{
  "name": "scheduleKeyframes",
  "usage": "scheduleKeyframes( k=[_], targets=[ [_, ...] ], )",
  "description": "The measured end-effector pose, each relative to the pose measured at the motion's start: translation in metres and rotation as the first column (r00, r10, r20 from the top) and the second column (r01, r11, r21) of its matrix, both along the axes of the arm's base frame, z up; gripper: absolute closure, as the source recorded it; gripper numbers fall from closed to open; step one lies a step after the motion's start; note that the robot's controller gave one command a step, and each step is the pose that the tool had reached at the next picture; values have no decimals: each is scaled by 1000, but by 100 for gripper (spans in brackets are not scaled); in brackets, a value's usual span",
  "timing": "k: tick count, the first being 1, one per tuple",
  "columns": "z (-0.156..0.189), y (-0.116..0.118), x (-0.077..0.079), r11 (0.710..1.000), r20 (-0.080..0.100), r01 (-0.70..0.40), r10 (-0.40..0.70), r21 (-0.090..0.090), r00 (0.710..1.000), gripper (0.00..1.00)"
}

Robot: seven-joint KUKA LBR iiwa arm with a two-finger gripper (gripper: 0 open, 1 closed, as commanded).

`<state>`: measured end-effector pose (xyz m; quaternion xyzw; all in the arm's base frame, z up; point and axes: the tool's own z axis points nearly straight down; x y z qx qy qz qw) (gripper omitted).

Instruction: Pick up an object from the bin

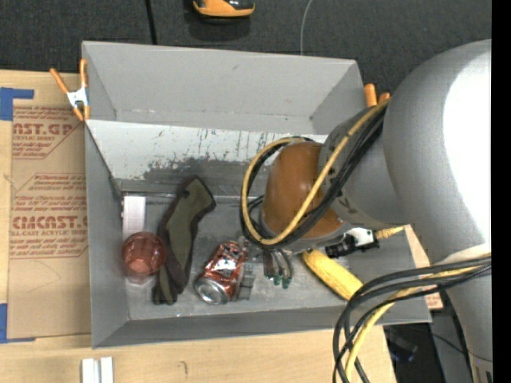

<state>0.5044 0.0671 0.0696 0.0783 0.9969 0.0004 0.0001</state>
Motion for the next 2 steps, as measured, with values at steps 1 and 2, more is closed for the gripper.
scheduleKeyframes(
  k=[1,2],
  targets=[
    [0,0,0,1000,0,0,0,0,1000,100],
    [173,12,11,1000,7,-17,17,1,1000,100]
  ],
)
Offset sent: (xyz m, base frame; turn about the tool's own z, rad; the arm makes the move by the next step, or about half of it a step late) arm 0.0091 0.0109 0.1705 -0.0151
